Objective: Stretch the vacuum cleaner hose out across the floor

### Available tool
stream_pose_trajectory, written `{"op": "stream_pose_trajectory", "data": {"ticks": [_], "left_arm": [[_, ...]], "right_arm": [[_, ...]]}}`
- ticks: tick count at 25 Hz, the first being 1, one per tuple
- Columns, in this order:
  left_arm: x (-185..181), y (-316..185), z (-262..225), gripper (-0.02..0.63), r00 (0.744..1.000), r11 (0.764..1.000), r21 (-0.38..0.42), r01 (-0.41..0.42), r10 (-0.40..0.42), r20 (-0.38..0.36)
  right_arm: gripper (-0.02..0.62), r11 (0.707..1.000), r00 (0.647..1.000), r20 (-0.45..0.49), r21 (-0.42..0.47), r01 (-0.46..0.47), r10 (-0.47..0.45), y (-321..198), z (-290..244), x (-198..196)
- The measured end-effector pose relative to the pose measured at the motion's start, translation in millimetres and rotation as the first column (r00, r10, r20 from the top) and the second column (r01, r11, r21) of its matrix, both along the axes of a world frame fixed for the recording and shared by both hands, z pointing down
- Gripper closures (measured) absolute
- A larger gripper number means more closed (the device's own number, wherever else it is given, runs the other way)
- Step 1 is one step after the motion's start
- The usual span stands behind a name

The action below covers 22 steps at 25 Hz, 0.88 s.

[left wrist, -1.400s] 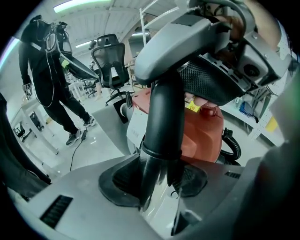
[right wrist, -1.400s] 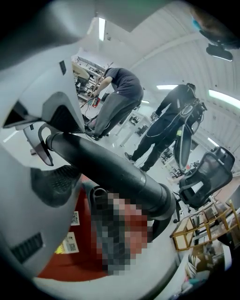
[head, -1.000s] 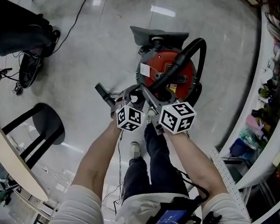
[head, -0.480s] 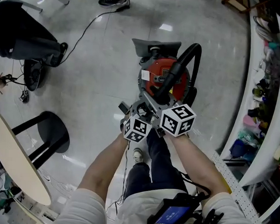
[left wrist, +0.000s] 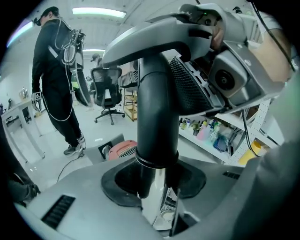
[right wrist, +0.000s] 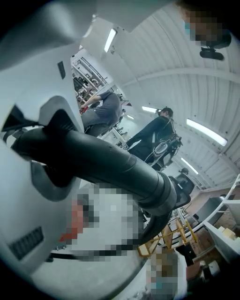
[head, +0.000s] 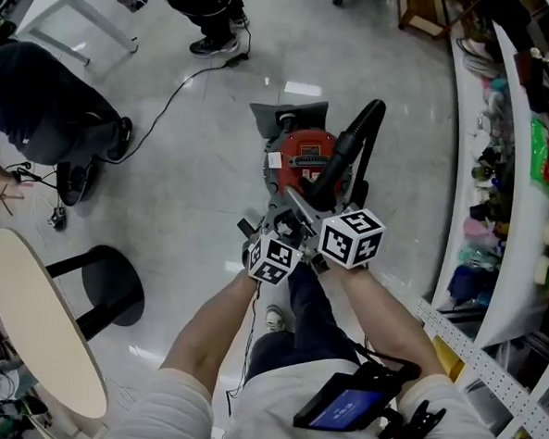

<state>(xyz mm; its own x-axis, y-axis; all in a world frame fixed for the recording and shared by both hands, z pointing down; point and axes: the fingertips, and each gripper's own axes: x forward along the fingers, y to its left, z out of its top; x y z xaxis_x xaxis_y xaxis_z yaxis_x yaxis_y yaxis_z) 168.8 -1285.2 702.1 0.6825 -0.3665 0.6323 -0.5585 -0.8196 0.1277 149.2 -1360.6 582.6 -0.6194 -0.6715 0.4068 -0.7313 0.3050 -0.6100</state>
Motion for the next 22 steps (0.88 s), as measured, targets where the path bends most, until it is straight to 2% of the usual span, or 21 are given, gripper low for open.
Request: {"op": "stream_pose_trajectory", "data": {"ticks": [12,17,22], "left_arm": [[7,84,-104,0.466,0.995,0.997,0.056,-0.052,0.056,-0.077],[2,129,-141,0.466,0.989,0.989,0.116,-0.091,0.104,-0.105],[-7,182,-172,0.466,0.983,0.978,0.165,-0.130,0.149,-0.110]], "right_arm": [[0.449,0.996,0.999,0.003,0.072,-0.044,0.044,85,-103,8],[0.443,0.993,0.998,-0.005,0.103,-0.054,0.055,133,-140,5],[0.442,0.991,0.995,0.001,0.092,-0.095,0.096,189,-167,3]]}}
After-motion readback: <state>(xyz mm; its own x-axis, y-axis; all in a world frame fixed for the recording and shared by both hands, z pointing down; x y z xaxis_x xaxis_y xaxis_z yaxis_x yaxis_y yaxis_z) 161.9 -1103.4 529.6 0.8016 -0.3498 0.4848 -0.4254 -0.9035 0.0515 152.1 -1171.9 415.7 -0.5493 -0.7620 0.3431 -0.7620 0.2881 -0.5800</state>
